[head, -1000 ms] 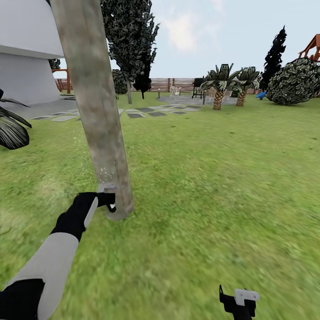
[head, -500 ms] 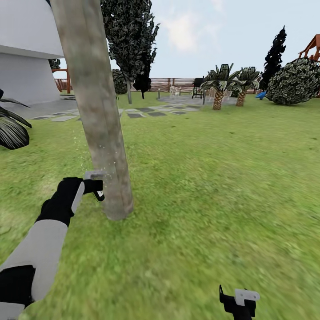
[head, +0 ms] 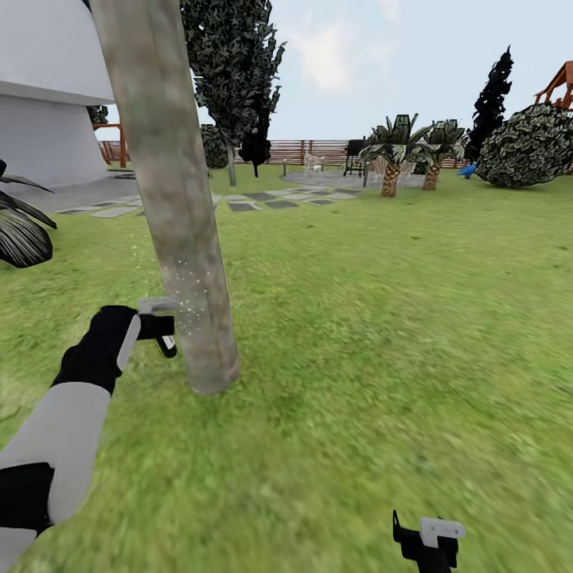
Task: In the garden, pick up the pesticide atomizer on the floor and spray pesticide onto both trees until each tree trunk is fully covered.
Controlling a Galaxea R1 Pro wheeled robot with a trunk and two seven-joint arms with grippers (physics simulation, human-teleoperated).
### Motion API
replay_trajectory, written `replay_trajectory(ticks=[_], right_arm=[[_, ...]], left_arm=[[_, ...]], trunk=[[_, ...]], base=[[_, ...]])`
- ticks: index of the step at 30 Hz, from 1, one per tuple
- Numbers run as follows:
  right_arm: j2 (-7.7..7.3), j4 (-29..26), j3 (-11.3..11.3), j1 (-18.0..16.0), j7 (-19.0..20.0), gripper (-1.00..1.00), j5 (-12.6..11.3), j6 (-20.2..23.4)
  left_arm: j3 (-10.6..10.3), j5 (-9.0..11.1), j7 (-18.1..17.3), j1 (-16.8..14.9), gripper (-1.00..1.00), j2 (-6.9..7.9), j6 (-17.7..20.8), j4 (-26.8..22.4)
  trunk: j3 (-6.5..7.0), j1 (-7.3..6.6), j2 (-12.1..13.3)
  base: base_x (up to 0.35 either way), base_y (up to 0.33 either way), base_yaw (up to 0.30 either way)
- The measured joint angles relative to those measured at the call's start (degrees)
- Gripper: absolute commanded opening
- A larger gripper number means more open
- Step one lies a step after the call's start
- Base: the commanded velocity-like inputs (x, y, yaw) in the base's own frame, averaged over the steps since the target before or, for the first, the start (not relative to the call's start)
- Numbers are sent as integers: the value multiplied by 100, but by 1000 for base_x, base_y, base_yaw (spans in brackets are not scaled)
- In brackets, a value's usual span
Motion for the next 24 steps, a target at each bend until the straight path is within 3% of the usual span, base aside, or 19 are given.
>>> replay_trajectory(ticks=[5,9,11,12,14,17,19,23,24], right_arm=[[0,0,0,3,0,100,0,1],[0,0,1,2,0,100,0,7],[0,0,1,1,0,100,0,8],[0,0,0,4,0,100,0,7],[0,0,0,3,0,100,0,8],[0,0,1,3,0,100,0,9],[0,0,1,1,0,100,0,9],[0,0,2,0,0,100,0,8],[0,0,2,3,0,100,0,8]], left_arm=[[-12,-12,0,-187,-100,-225,230,-19],[16,-70,1,-248,-100,-125,326,-20],[32,-90,2,-287,-100,89,340,-20],[19,-34,0,-291,-100,104,345,-20],[-2,-20,0,-291,-100,66,348,-20],[-23,29,4,-403,-100,-245,377,-28],[-22,-22,8,-561,-100,-331,497,-29],[15,-63,2,-770,-100,-249,710,-24],[24,-87,2,-789,-100,-170,716,-26]], trunk=[[1,0,0],[0,0,0],[0,0,0],[0,0,0],[0,0,0],[0,0,0],[0,0,0],[0,0,0],[0,0,0]], base=[[0,0,0],[0,0,0],[0,0,0],[0,0,0],[0,0,0],[0,0,0],[0,0,0],[0,0,0],[0,0,0]])
